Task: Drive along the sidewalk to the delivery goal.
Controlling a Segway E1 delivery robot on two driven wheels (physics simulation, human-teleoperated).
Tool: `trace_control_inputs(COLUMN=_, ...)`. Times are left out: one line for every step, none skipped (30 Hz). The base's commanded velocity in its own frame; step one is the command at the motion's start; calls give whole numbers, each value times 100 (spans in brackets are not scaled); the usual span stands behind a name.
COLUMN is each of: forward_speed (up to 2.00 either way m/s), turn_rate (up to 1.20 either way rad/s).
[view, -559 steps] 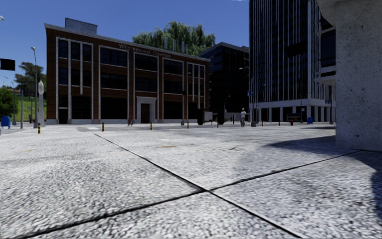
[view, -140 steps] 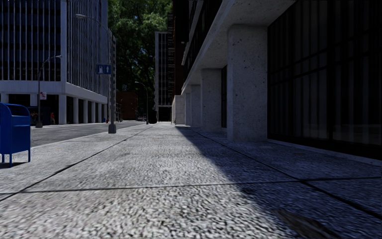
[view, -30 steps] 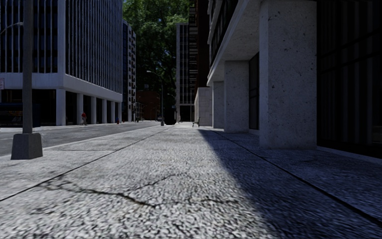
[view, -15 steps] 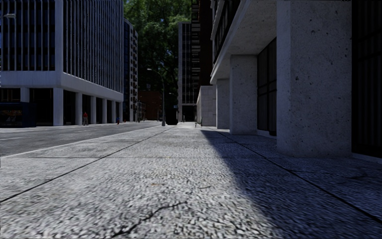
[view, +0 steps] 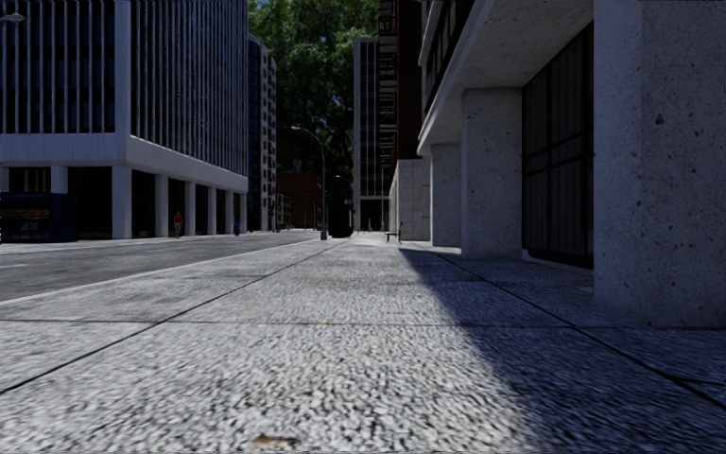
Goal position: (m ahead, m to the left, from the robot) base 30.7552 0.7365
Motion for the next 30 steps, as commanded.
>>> trace_control_inputs(forward_speed=200, turn_rate=22)
trace_control_inputs(forward_speed=200, turn_rate=22)
trace_control_inputs(forward_speed=200, turn_rate=22)
trace_control_inputs(forward_speed=200, turn_rate=21)
trace_control_inputs(forward_speed=200, turn_rate=15)
trace_control_inputs(forward_speed=200, turn_rate=15)
trace_control_inputs(forward_speed=200, turn_rate=5)
trace_control_inputs(forward_speed=200, turn_rate=1)
trace_control_inputs(forward_speed=200, turn_rate=0)
trace_control_inputs(forward_speed=200, turn_rate=0)
trace_control_inputs(forward_speed=200, turn_rate=0)
trace_control_inputs(forward_speed=200, turn_rate=0)
trace_control_inputs(forward_speed=200, turn_rate=0)
trace_control_inputs(forward_speed=200, turn_rate=0)
trace_control_inputs(forward_speed=200, turn_rate=0)
trace_control_inputs(forward_speed=200, turn_rate=0)
trace_control_inputs(forward_speed=200, turn_rate=0)
trace_control_inputs(forward_speed=200, turn_rate=0)
trace_control_inputs(forward_speed=200, turn_rate=0)
trace_control_inputs(forward_speed=200, turn_rate=0)
trace_control_inputs(forward_speed=200, turn_rate=0)
trace_control_inputs(forward_speed=200, turn_rate=0)
trace_control_inputs(forward_speed=200, turn_rate=0)
trace_control_inputs(forward_speed=200, turn_rate=0)
trace_control_inputs(forward_speed=200, turn_rate=0)
trace_control_inputs(forward_speed=200, turn_rate=0)
trace_control_inputs(forward_speed=200, turn_rate=0)
trace_control_inputs(forward_speed=200, turn_rate=0)
trace_control_inputs(forward_speed=200, turn_rate=0)
trace_control_inputs(forward_speed=200, turn_rate=0)
